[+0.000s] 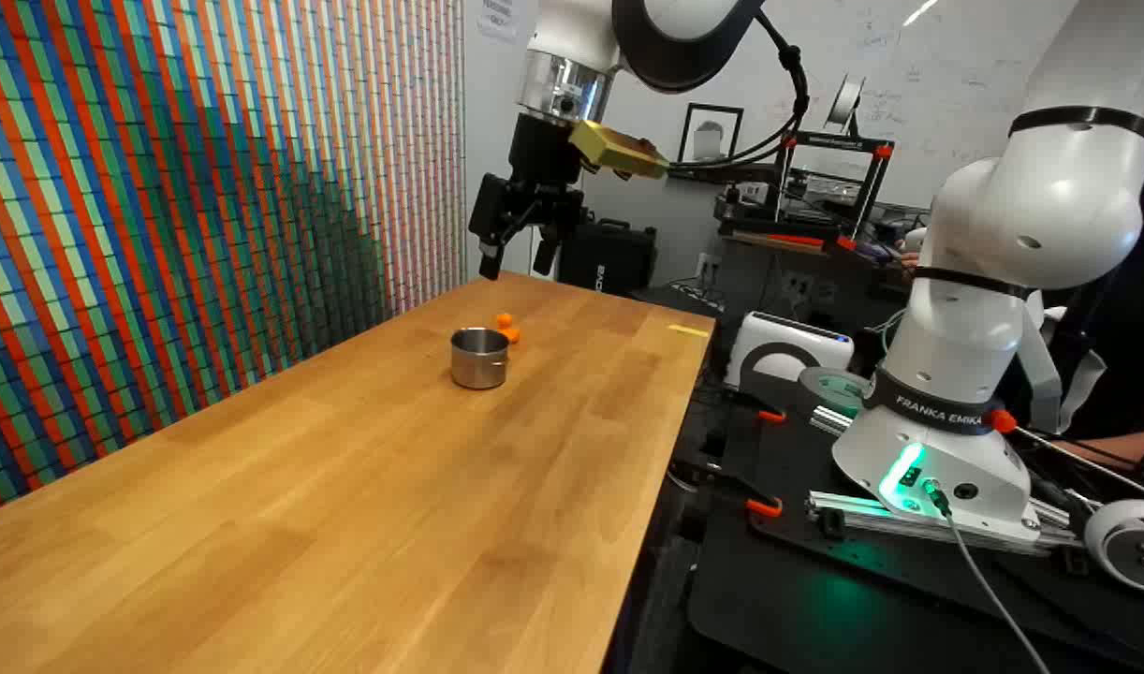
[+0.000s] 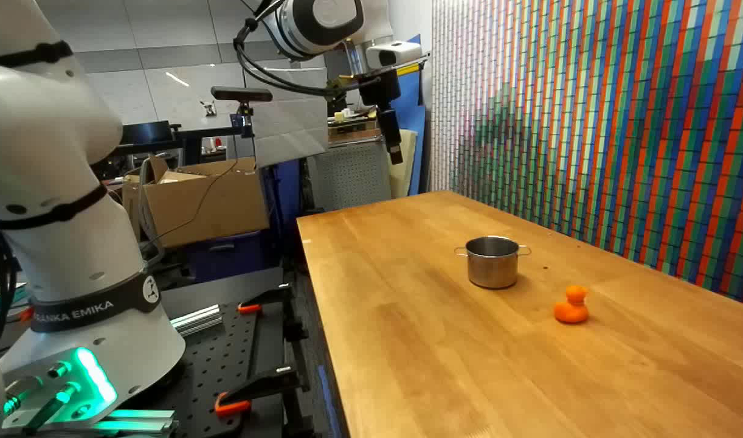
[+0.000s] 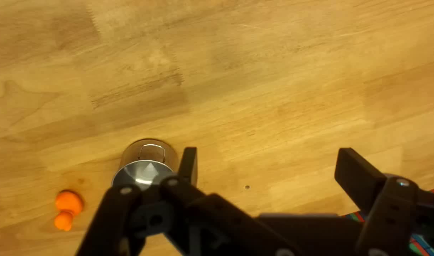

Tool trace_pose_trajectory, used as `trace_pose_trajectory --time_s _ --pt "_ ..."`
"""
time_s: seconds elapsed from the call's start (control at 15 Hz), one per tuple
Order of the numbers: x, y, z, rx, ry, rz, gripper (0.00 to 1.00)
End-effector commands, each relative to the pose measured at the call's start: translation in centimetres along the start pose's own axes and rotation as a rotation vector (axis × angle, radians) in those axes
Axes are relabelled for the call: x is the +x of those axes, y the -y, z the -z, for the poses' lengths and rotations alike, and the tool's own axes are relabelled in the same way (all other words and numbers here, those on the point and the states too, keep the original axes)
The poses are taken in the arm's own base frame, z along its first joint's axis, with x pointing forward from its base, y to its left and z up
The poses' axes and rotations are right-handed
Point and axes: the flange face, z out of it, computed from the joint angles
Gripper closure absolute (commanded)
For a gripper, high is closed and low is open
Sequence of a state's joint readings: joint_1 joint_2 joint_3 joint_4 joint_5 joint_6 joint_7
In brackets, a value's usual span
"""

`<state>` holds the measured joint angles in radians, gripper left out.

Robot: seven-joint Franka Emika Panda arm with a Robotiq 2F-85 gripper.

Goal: Pick up the orange toy from the table and put it in the silver pot

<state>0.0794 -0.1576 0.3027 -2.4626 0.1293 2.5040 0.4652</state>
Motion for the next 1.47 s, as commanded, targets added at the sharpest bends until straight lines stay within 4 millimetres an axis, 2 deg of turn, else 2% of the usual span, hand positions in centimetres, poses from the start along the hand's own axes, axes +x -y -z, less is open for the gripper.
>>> trace_pose_trajectory --time_s 0.0,0.33,0.4,0.53,0.73,1.0,1.13,1.4 --pt "0.1 0.0 0.2 0.002 -0.001 0.001 0.0" --pt "0.4 0.2 0.4 0.002 -0.031 0.027 0.0" --pt "1.3 0.1 0.1 -0.004 -0.063 0.051 0.0" --pt "4.3 -0.9 -0.4 -0.037 -0.126 0.099 0.0" --pt "9.3 -3.6 -1.8 -0.098 -0.198 0.149 0.0" --pt "15.5 -8.3 -5.3 -0.184 -0.225 0.127 0.0" --pt "17.8 -10.3 -7.2 -0.219 -0.211 0.1 0.0" --pt "20.4 -13.4 -11.1 -0.28 -0.145 0.024 0.0"
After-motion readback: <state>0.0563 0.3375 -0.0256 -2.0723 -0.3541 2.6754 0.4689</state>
